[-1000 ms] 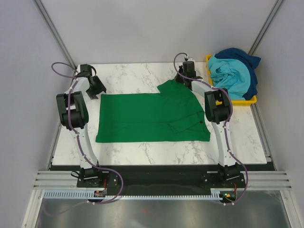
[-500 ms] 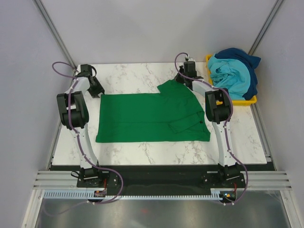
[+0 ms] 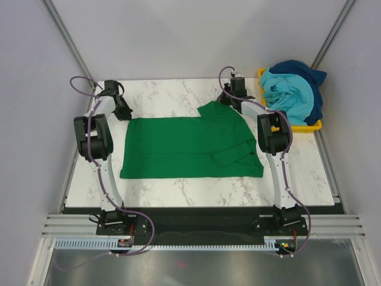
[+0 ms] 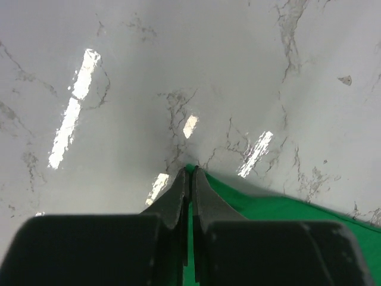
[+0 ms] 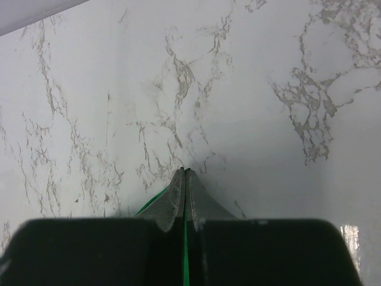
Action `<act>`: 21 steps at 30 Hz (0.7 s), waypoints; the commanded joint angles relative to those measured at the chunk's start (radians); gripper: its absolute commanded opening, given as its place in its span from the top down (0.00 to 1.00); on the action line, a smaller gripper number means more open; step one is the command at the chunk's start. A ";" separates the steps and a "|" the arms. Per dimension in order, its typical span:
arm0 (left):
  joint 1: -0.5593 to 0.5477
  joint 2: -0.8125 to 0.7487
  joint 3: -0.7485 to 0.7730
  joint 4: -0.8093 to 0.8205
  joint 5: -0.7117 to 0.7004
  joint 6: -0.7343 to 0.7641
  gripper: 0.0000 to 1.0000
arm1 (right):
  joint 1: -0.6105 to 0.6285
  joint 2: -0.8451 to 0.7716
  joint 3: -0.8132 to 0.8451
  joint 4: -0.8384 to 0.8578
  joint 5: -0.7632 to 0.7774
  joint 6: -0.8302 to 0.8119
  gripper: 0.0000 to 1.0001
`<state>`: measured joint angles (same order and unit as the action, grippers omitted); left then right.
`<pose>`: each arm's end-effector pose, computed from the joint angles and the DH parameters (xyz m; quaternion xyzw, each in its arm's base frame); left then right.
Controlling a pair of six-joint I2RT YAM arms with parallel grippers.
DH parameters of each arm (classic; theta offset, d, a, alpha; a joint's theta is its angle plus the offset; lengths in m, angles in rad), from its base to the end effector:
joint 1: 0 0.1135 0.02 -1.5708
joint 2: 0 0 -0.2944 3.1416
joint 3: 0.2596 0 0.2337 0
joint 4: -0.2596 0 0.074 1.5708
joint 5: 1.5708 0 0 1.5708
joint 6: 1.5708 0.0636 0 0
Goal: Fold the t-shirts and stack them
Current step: Fold the tshirt
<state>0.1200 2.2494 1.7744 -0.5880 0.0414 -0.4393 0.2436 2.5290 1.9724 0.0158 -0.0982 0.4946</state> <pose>0.4967 0.0572 0.1725 -0.2621 0.9316 -0.0597 0.2447 0.5828 0.1513 0.1437 0.0848 0.8654 0.2173 0.4434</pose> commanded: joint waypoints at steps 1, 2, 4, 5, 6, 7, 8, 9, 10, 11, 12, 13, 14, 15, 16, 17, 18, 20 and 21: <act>-0.006 -0.031 0.005 0.013 0.043 0.028 0.98 | 0.003 -0.080 -0.044 -0.066 -0.044 -0.045 1.00; -0.005 -0.052 -0.001 0.013 0.058 0.025 0.98 | 0.005 -0.102 -0.073 -0.065 -0.044 -0.053 1.00; -0.005 -0.074 -0.012 0.014 0.074 0.013 0.98 | 0.003 -0.174 -0.118 -0.059 -0.066 -0.065 1.00; -0.005 -0.100 -0.027 0.014 0.077 0.010 0.98 | 0.003 -0.196 -0.156 -0.057 -0.077 -0.070 1.00; -0.005 -0.111 -0.033 0.014 0.083 0.005 0.98 | 0.003 -0.217 -0.177 -0.057 -0.086 -0.073 1.00; -0.005 -0.122 -0.041 0.014 0.097 0.004 0.98 | 0.003 -0.264 -0.200 -0.057 -0.093 -0.074 1.00; -0.005 -0.148 -0.056 0.013 0.104 0.002 0.98 | 0.003 -0.291 -0.246 -0.057 -0.095 -0.074 1.00; -0.005 -0.166 -0.069 0.013 0.109 -0.004 0.98 | 0.003 -0.317 -0.271 -0.057 -0.097 -0.076 1.00; -0.005 -0.183 -0.081 0.016 0.115 -0.007 0.98 | 0.003 -0.370 -0.296 -0.057 -0.097 -0.077 1.00; -0.005 -0.198 -0.108 0.017 0.117 -0.012 0.98 | 0.003 -0.395 -0.341 -0.056 -0.098 -0.082 1.00; -0.005 -0.238 -0.122 0.020 0.121 -0.012 0.98 | 0.005 -0.423 -0.363 -0.059 -0.100 -0.083 1.00; -0.005 -0.254 -0.139 0.025 0.133 -0.012 0.98 | 0.005 -0.470 -0.383 -0.060 -0.103 -0.087 1.00; -0.005 -0.275 -0.168 0.031 0.138 -0.012 0.98 | 0.005 -0.493 -0.421 -0.062 -0.106 -0.091 1.00; -0.005 -0.309 -0.184 0.033 0.141 -0.013 0.98 | 0.008 -0.516 -0.440 -0.068 -0.104 -0.096 1.00; -0.005 -0.327 -0.199 0.034 0.144 -0.013 0.98 | 0.008 -0.560 -0.458 -0.073 -0.106 -0.096 1.00; -0.005 -0.346 -0.234 0.036 0.149 -0.013 0.98 | 0.010 -0.585 -0.496 -0.077 -0.103 -0.102 1.00; -0.005 -0.362 -0.253 0.042 0.152 -0.016 0.98 | 0.010 -0.608 -0.520 -0.085 -0.098 -0.106 1.00; -0.006 -0.416 -0.309 0.047 0.158 -0.016 0.98 | 0.010 -0.685 -0.591 -0.092 -0.090 -0.113 1.00; -0.005 -0.438 -0.329 0.054 0.160 -0.015 0.98 | 0.010 -0.712 -0.619 -0.094 -0.087 -0.114 1.00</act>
<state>0.1177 1.8900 1.5009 -0.5606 0.1677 -0.4404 0.2470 1.9106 1.4288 -0.0681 -0.1841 0.4099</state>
